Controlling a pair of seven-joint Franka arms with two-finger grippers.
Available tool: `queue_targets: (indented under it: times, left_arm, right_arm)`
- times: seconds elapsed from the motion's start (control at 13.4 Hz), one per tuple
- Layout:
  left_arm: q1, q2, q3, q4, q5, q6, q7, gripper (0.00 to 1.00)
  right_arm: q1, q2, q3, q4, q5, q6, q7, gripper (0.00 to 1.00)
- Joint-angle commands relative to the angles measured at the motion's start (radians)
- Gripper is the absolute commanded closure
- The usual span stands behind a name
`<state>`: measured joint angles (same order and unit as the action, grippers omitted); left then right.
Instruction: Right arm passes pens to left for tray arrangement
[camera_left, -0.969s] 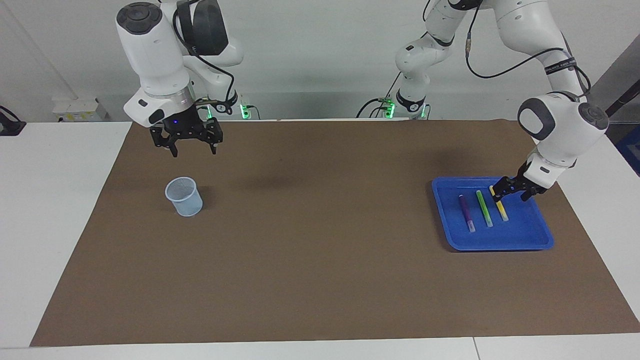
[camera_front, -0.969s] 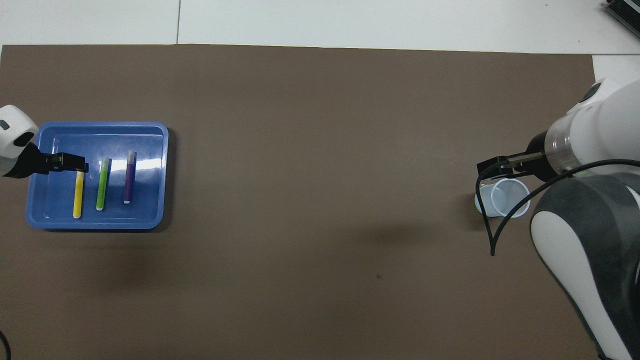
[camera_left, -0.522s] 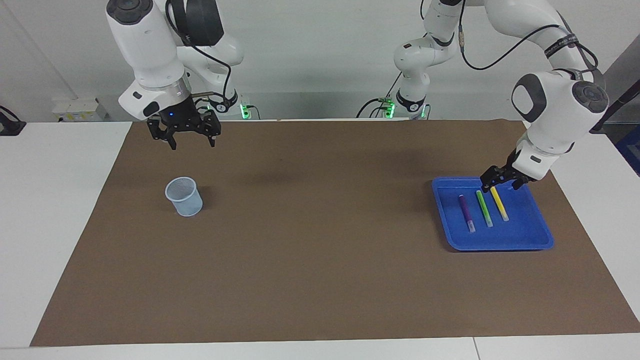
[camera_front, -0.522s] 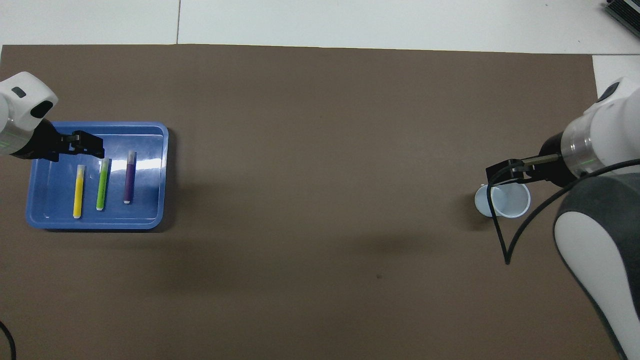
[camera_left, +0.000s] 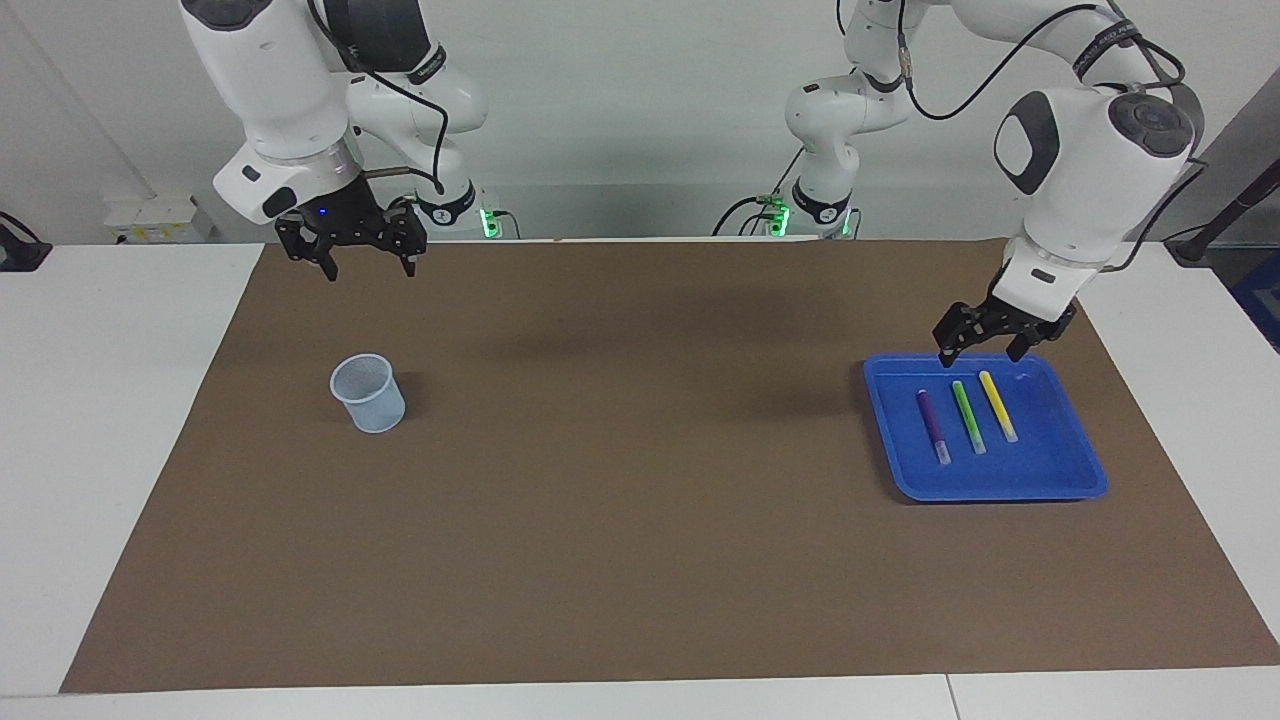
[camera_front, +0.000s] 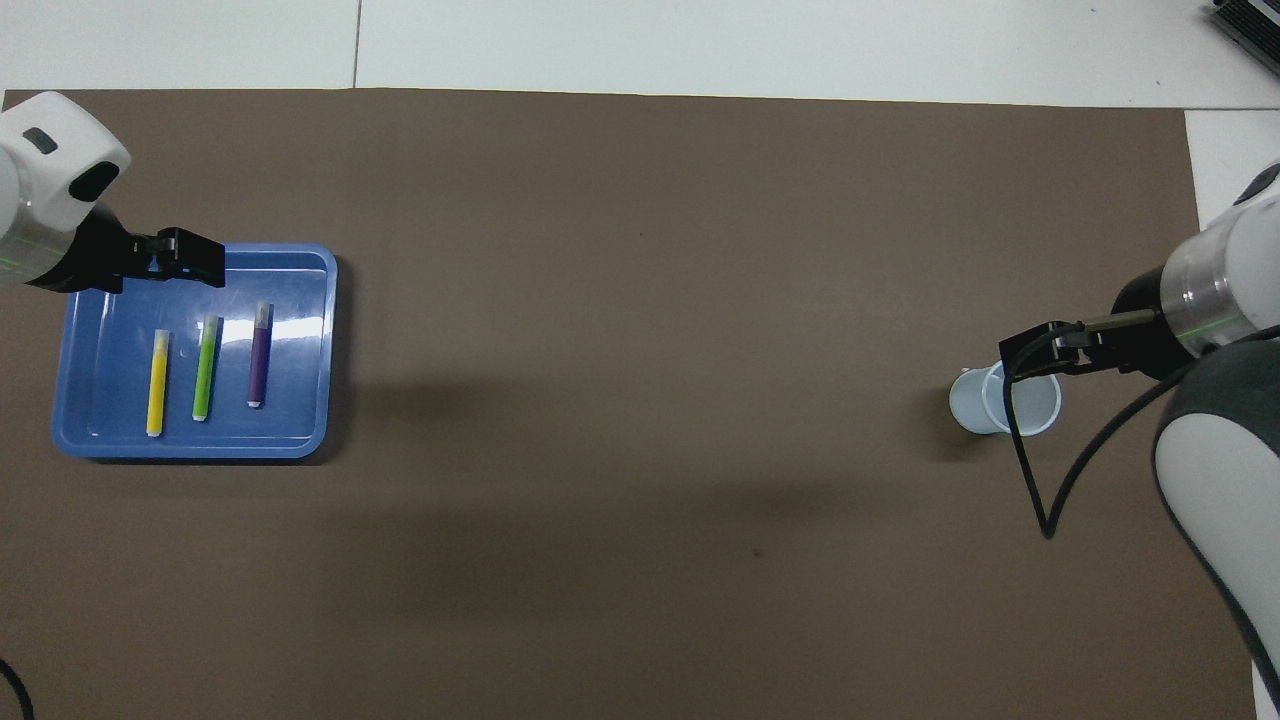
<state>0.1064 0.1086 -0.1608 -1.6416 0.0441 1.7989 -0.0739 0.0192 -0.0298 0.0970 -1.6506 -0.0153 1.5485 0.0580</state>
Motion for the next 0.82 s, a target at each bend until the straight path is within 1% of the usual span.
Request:
queue_targets:
  times: [0.0,0.15,0.22,0.3,0.45,0.75]
  left_arm:
    - [-0.057,-0.007,0.086,0.080,0.020,-0.107,0.066,0.00]
    - [-0.077,-0.018,0.115,0.083,0.019,-0.142,0.153,0.00]
    - [-0.108,-0.026,0.156,0.083,0.016,-0.145,0.158,0.00]
    - [-0.131,-0.033,0.176,0.082,0.011,-0.147,0.158,0.00]
    - [-0.136,-0.046,0.173,0.077,0.010,-0.159,0.157,0.00]
    - [-0.125,-0.046,0.164,0.077,0.014,-0.156,0.158,0.00]
  right_arm:
    - [-0.002,-0.005,-0.002,-0.003,0.020,-0.002,0.006,0.00]
    - [-0.004,-0.005,-0.002,-0.003,0.020,-0.002,0.005,0.00]
    - [-0.004,-0.005,-0.002,-0.003,0.020,-0.002,0.006,0.00]
    - [-0.004,-0.005,-0.002,-0.003,0.020,-0.002,0.005,0.00]
    - [-0.004,-0.005,-0.002,-0.005,0.020,-0.002,0.006,0.00]
    - [-0.007,-0.005,-0.002,-0.005,0.020,-0.002,0.005,0.00]
